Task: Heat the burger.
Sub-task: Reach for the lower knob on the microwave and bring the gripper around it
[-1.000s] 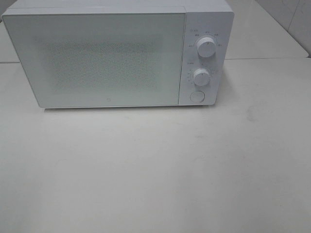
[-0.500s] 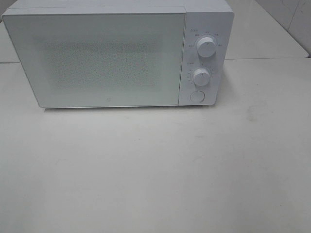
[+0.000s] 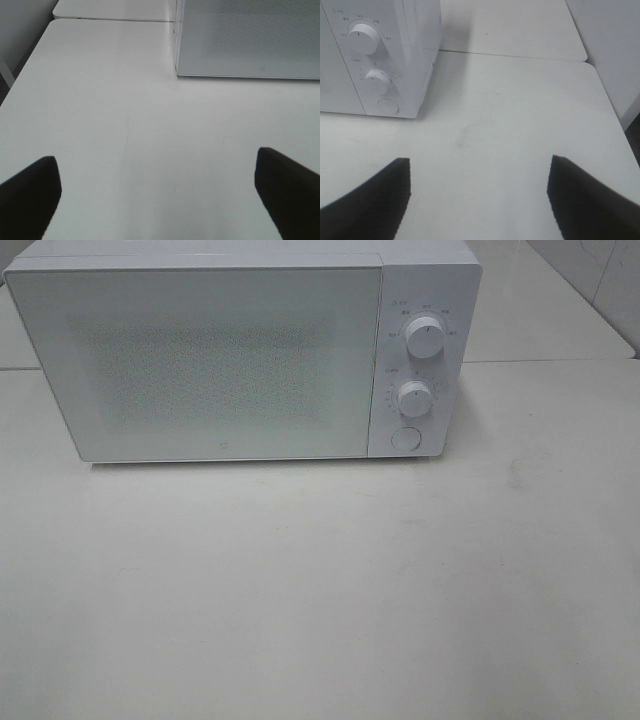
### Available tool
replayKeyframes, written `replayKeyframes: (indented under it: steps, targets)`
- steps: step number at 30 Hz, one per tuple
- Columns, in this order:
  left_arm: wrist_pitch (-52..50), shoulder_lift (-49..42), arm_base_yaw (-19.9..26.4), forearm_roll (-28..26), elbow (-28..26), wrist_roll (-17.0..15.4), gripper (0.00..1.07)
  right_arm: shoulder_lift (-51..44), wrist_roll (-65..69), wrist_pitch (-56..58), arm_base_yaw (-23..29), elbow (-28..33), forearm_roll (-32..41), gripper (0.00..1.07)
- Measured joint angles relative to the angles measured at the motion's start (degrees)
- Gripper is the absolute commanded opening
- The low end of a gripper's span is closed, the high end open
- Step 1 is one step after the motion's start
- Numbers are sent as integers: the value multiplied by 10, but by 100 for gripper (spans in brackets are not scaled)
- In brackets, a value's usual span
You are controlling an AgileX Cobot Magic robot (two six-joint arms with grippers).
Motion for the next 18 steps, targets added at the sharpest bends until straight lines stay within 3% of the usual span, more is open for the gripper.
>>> replayKeyframes:
  steps: [18]
  targets:
    - [0,0,0,0,0,0,98,191,0,-230,0,8,2,75]
